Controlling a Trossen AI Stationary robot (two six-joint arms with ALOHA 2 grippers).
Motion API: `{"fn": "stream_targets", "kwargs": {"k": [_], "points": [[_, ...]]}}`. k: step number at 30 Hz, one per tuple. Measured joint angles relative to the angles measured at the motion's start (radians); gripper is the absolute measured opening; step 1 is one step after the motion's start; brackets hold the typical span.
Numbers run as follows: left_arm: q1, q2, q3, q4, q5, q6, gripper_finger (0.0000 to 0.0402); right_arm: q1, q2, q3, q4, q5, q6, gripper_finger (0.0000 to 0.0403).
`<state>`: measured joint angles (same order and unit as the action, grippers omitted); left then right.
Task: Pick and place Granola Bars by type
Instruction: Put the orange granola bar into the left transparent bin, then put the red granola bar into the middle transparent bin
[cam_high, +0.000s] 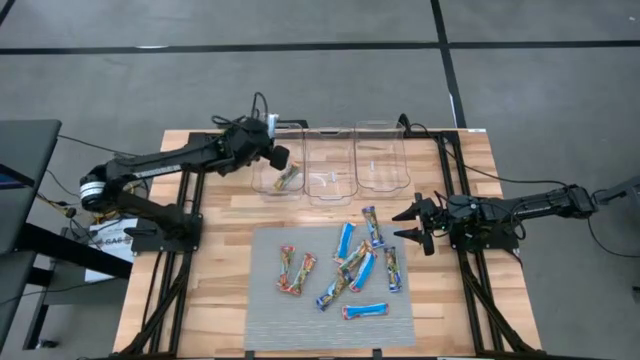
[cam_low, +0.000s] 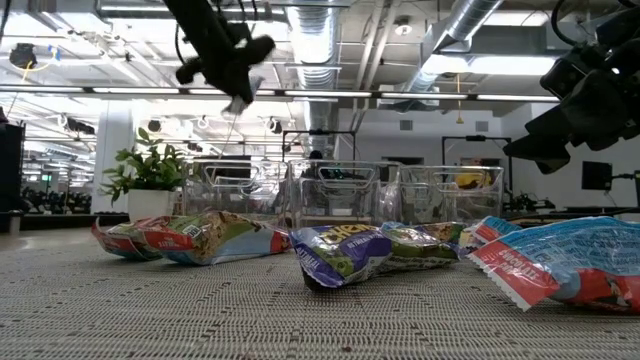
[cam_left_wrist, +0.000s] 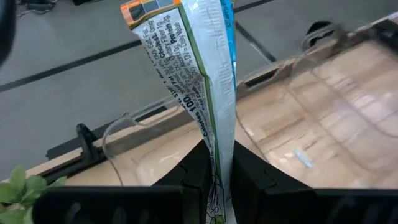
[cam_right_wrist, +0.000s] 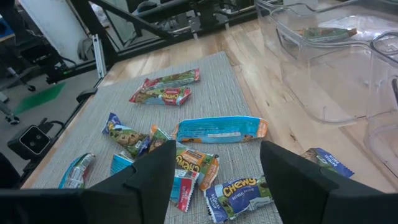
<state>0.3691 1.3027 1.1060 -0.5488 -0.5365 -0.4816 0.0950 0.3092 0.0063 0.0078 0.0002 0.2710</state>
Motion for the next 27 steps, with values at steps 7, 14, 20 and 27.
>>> {"fn": "stream_targets", "kwargs": {"k": [7,14,20,27], "points": [[0.023,0.153,-0.032,0.063,0.07,0.029,0.0037,0.0,-0.001,0.0,0.0,0.0,0.0,0.0225],[0.048,0.277,-0.032,0.058,0.17,0.081,0.0037,0.0,-0.001,0.0,0.0,0.0,0.0,0.0225],[0.057,0.303,-0.031,0.062,0.27,0.094,0.007,0.0,-0.001,0.0,0.0,0.0,0.0,0.0225],[0.068,0.303,-0.031,0.062,0.289,0.081,0.0146,0.0,-0.001,0.0,0.0,0.0,0.0,0.0225]]}}
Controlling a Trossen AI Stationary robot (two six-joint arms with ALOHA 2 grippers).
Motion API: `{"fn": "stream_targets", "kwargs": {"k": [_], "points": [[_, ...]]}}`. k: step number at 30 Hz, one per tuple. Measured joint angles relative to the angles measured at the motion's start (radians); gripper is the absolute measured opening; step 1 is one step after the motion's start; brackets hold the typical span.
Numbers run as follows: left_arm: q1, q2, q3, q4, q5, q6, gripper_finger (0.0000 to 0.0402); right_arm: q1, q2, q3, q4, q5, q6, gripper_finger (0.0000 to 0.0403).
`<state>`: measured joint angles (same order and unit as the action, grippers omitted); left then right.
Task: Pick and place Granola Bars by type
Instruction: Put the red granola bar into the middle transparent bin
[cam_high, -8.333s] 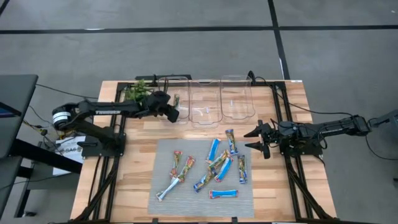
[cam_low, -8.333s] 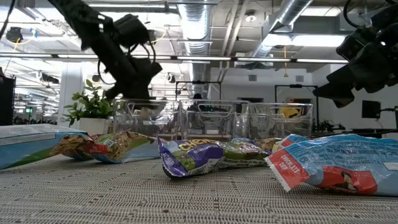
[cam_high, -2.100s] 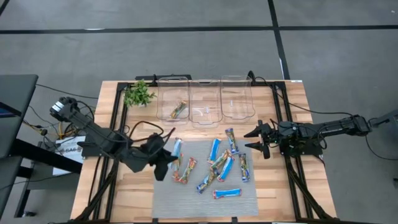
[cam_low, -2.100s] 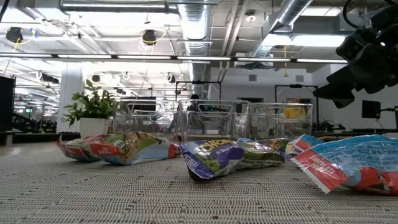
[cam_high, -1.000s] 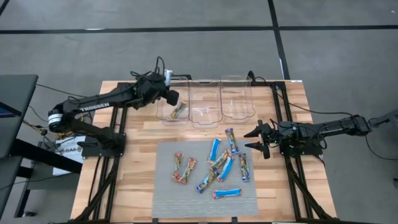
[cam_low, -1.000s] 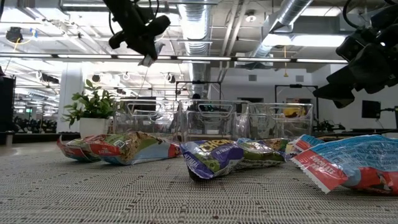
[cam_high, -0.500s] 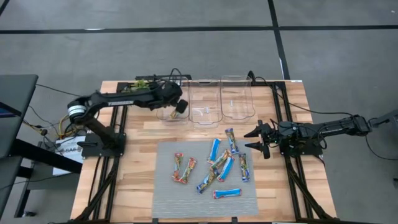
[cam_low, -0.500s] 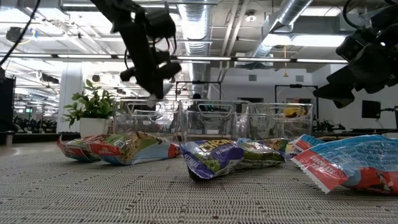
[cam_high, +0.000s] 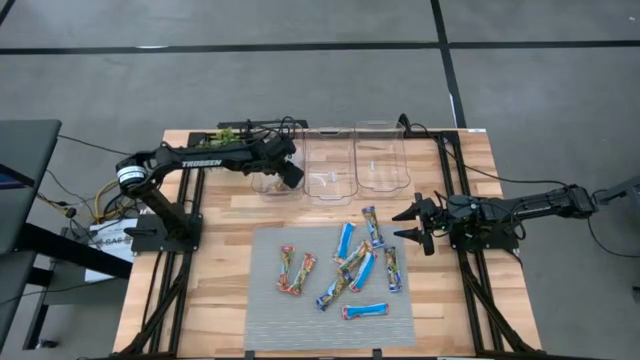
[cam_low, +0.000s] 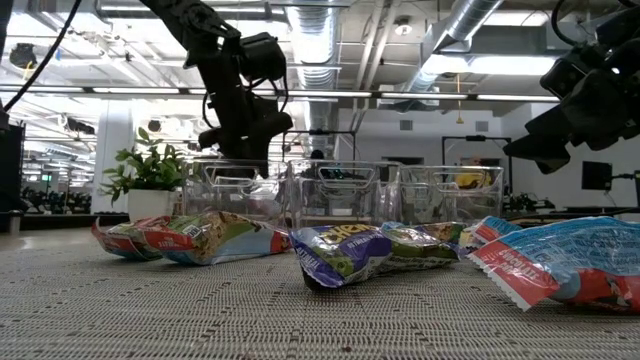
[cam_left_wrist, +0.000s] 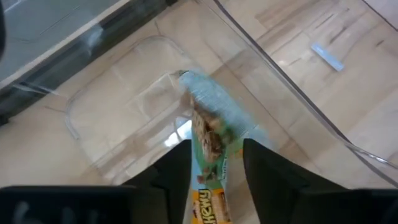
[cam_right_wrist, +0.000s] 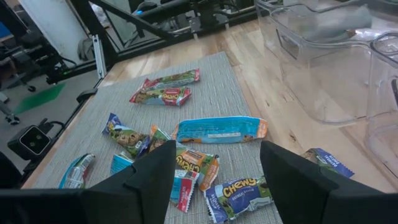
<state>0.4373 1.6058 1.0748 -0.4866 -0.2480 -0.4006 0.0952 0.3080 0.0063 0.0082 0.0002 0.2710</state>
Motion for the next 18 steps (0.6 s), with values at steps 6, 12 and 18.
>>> {"fn": "stream_targets", "kwargs": {"k": [6,12,18], "points": [[0.0,-0.006,0.0,0.004,0.0,-0.013,0.0164,0.0,0.0,0.0,0.0,0.0,0.0,0.0225],[-0.007,-0.056,0.0,0.058,0.008,-0.058,0.0164,0.0,0.0,0.0,0.0,0.0,0.0,0.0225],[-0.05,-0.158,0.0,0.099,0.009,-0.059,0.0165,0.0,0.0,0.0,0.0,0.0,0.0,0.0225]]}}
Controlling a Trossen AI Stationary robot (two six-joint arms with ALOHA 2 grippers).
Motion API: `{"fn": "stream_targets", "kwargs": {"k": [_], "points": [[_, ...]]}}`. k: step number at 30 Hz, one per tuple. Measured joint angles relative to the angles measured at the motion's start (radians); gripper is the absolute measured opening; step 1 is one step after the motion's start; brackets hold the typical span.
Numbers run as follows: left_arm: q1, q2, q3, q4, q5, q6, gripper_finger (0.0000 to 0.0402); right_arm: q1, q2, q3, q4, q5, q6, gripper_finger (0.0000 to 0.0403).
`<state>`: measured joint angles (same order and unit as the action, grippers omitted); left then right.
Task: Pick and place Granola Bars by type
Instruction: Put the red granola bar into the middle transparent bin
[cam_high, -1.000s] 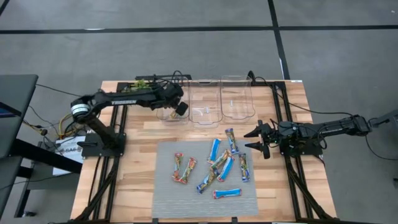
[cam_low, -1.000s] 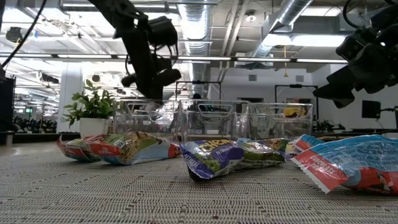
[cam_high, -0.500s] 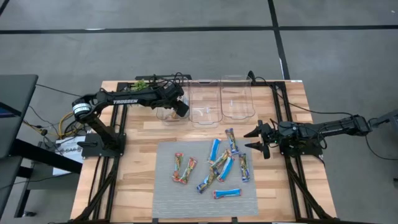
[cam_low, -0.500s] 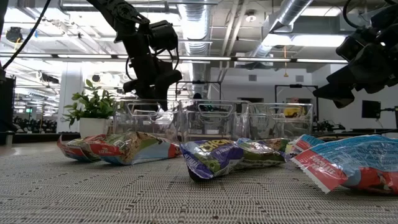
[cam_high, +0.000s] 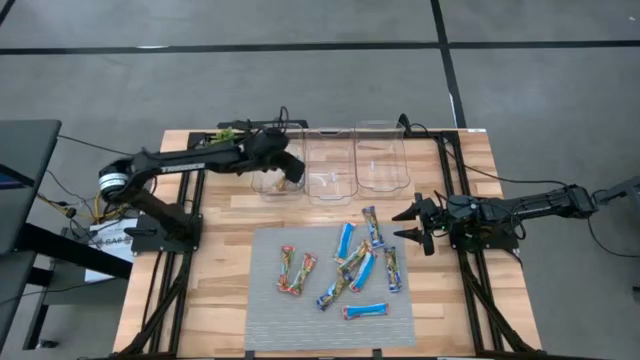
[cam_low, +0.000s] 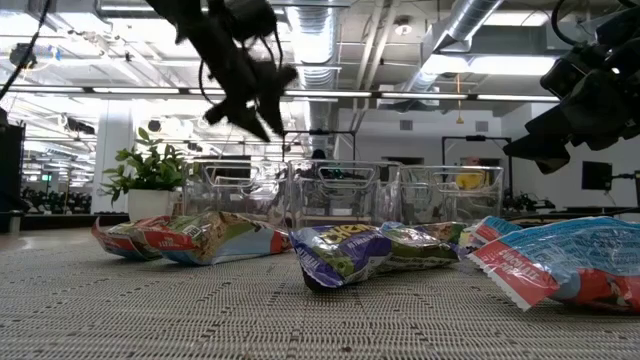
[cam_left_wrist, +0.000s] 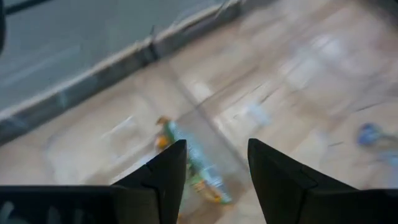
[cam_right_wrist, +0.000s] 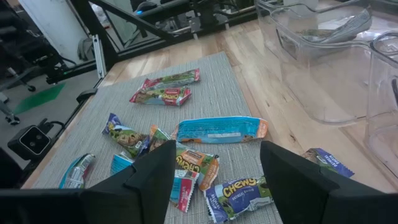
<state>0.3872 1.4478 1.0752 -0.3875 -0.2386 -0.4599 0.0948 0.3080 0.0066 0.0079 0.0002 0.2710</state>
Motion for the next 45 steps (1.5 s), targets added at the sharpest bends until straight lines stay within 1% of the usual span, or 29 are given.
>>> {"fn": "stream_targets", "kwargs": {"k": [8,16,25,30,35,39,42,45], "points": [[-0.124,-0.172,0.001,0.017,0.0,0.04,0.0165,0.0,0.0,0.0,0.0,0.0,0.0,0.0225],[-0.333,-0.299,0.001,-0.004,0.001,0.127,0.0165,0.0,0.0,0.0,0.0,0.0,0.0,0.0225],[-0.594,-0.377,0.001,-0.055,0.001,0.22,0.0165,0.0,0.0,0.0,0.0,0.0,0.0,0.0225],[-0.685,-0.383,0.001,-0.066,-0.001,0.235,0.0165,0.0,0.0,0.0,0.0,0.0,0.0,0.0225],[-0.738,-0.382,0.001,-0.072,-0.002,0.186,0.0164,0.0,0.0,0.0,0.0,0.0,0.0,0.0225],[-0.78,-0.371,0.001,-0.093,-0.011,0.105,0.0164,0.0,0.0,0.0,0.0,0.0,0.0,0.0225],[-0.821,-0.35,0.0,-0.134,-0.052,0.0,0.0164,0.0,0.0,0.0,0.0,0.0,0.0,0.0225],[-0.86,-0.311,0.0,-0.16,-0.114,-0.151,0.0164,0.0,0.0,0.0,0.001,0.0,0.0,0.0225]]}}
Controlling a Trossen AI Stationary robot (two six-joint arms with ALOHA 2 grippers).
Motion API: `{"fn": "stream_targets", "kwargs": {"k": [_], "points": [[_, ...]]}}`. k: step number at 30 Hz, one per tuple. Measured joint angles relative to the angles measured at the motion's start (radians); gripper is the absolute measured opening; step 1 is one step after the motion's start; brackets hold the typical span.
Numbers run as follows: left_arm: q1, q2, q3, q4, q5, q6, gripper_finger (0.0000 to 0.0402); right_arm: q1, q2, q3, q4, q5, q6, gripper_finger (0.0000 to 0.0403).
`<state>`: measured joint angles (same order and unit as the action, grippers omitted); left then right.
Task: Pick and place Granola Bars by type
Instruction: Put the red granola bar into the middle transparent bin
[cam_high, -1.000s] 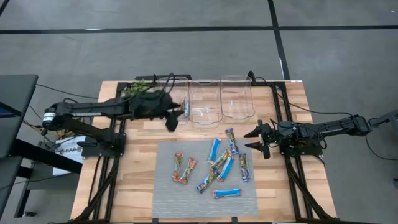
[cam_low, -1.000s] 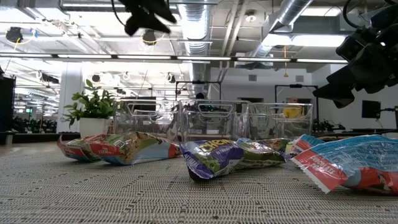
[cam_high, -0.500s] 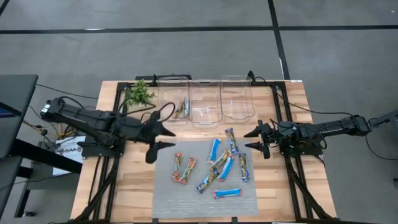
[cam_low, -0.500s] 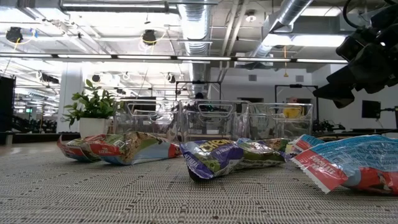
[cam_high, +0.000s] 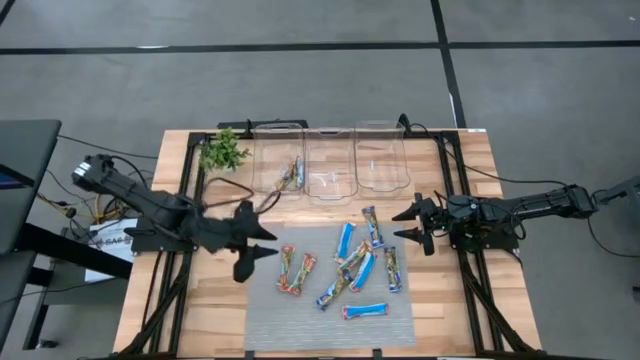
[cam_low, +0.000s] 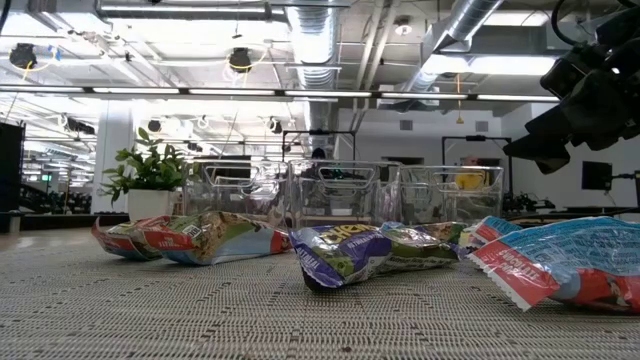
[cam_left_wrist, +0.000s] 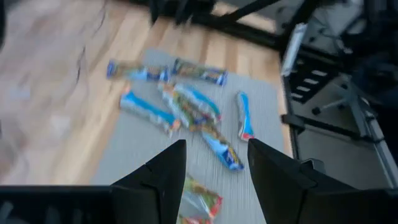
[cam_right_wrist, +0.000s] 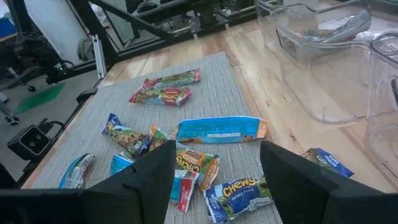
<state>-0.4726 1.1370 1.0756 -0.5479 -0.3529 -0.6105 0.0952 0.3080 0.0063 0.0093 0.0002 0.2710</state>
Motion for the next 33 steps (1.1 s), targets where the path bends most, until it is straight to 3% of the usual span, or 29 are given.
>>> {"fn": "stream_targets", "kwargs": {"k": [10,17,26,33], "points": [[-0.041,0.202,0.0,-0.032,-0.053,-0.61,0.0164,0.0,0.0,0.0,-0.001,0.0,0.0,0.0225],[-0.024,0.338,0.0,-0.144,0.017,-0.892,0.0164,0.0,0.0,0.0,-0.001,0.0,0.0,0.0225],[0.032,0.529,0.0,-0.097,0.208,-0.961,0.0164,0.0,0.0,0.0,-0.001,0.0,0.0,0.0225],[0.091,0.586,0.0,-0.064,0.24,-0.911,0.0164,0.0,0.0,0.0,-0.001,0.0,0.0,0.0225]]}}
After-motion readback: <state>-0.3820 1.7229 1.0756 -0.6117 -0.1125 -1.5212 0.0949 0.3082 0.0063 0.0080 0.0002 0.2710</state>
